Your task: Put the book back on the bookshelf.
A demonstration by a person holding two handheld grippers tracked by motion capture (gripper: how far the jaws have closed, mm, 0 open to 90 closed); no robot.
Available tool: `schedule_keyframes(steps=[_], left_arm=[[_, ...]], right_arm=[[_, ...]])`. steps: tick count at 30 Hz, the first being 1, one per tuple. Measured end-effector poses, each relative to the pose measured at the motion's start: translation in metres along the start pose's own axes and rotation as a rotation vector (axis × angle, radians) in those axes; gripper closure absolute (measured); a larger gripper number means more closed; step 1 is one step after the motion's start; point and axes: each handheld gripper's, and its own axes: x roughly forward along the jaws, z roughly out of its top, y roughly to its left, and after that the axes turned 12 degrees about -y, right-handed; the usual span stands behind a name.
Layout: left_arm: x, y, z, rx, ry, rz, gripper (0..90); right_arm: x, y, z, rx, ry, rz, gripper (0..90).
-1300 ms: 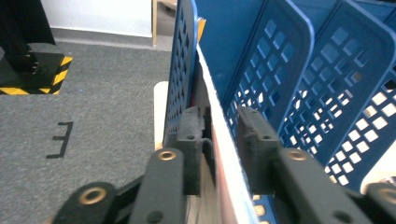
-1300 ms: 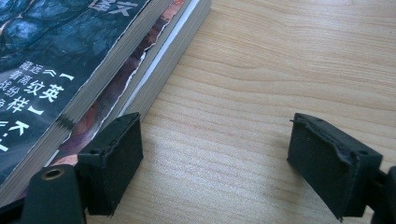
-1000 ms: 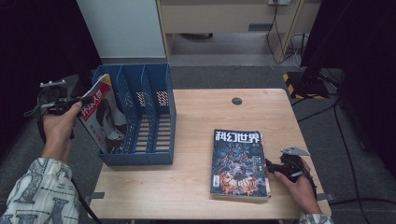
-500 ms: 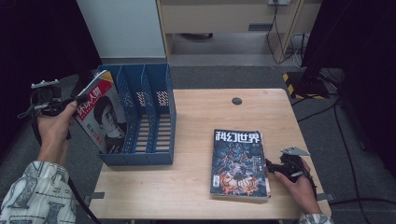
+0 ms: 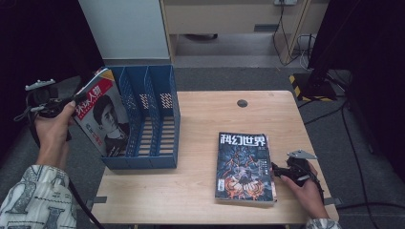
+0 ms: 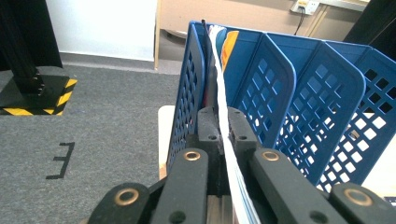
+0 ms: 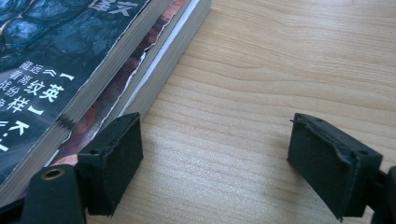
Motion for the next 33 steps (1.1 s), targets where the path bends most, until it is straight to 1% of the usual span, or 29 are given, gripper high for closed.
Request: schedule_keyframes(steps=[1,6,12,17,22,27,28,33], left_arm=[[0.000,-0.001,0.001,0.006,-0.002,-0.001,86.3],[0.002,-0.002,0.002,0.008,-0.009,-0.006,86.3],[0.005,-0.003,0.002,0.002,-0.025,-0.010,86.3],[0.006,-0.004,0.003,0.004,-0.042,-0.013,86.4],[0.011,-0.003,0.002,0.000,-0.051,-0.013,86.3],[0.015,-0.003,0.001,-0.008,-0.078,-0.010,86.3],[0.015,-0.002,0.001,-0.011,-0.092,-0.009,86.3],[0.017,-0.002,0.000,-0.005,-0.100,-0.011,86.3]], right_arm=[[0.000,0.000,0.000,0.000,-0.002,-0.001,18.1],[0.000,0.000,0.000,0.000,0.000,0.000,18.1],[0.000,0.000,0.000,0.000,0.000,0.000,18.1],[0.000,0.000,0.000,-0.001,0.000,0.001,18.1],[0.000,0.000,0.000,-0.001,0.000,0.000,18.1],[0.000,0.000,0.000,-0.001,0.000,0.001,18.1],[0.000,0.000,0.000,0.000,-0.001,0.000,18.0],[0.000,0.000,0.000,0.000,0.000,0.001,18.0]])
